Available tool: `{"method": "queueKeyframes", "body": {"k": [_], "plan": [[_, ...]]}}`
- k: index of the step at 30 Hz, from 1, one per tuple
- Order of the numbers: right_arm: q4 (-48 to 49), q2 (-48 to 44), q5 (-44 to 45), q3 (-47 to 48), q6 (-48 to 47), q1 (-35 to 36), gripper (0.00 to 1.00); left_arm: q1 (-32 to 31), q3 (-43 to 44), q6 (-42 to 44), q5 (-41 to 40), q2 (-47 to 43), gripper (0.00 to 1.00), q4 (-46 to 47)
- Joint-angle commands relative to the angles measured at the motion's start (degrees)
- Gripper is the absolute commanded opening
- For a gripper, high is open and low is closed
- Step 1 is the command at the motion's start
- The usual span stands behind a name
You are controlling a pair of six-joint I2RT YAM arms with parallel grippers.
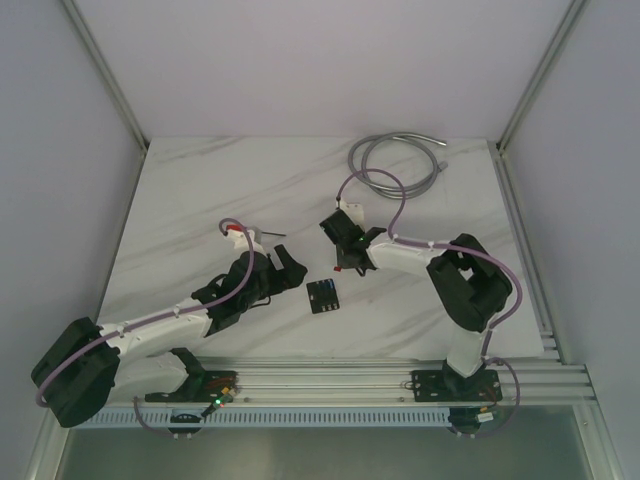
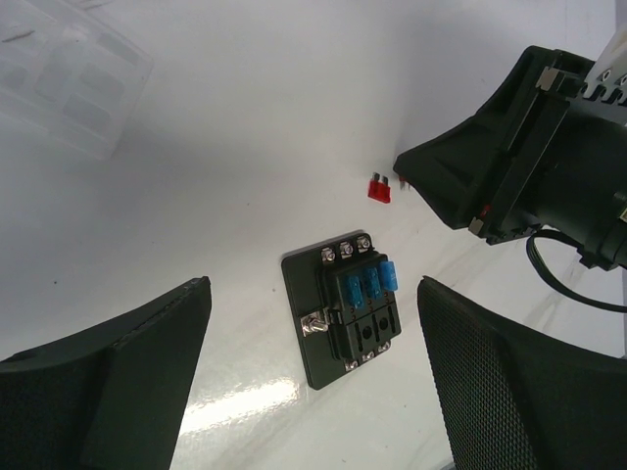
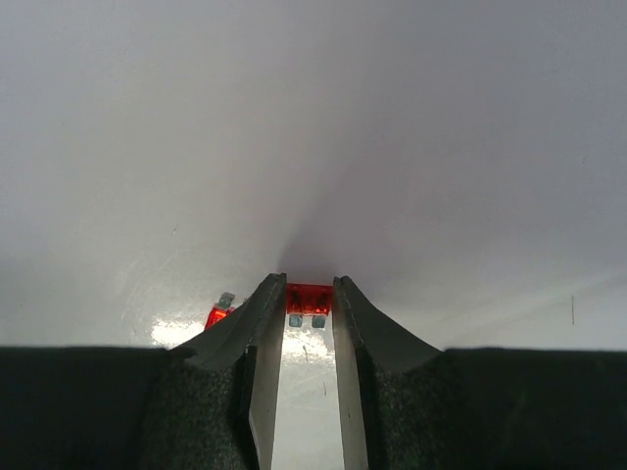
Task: Snap on the fuse box
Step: Pick up the fuse from the center of the board.
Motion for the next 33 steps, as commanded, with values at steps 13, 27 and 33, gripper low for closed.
{"method": "queueKeyframes", "body": {"k": [13,27,33], "plan": [[5.15,-15.94,-3.13,-6.62,3.77,1.52,0.24,-1.36,-2.02,2.24,6.59,3.58,0.83,16.99],[16.45,-30.60,-6.80,-15.07,12.80,5.02,0.24,-6.98,-0.73,7.36,2.91,6.81,0.60,30.35],[18.29,-32.12,-6.85,-16.62,14.59,5.94,0.24,-8.07,-0.34,7.83,0.55,6.90,0.52,30.51]]}}
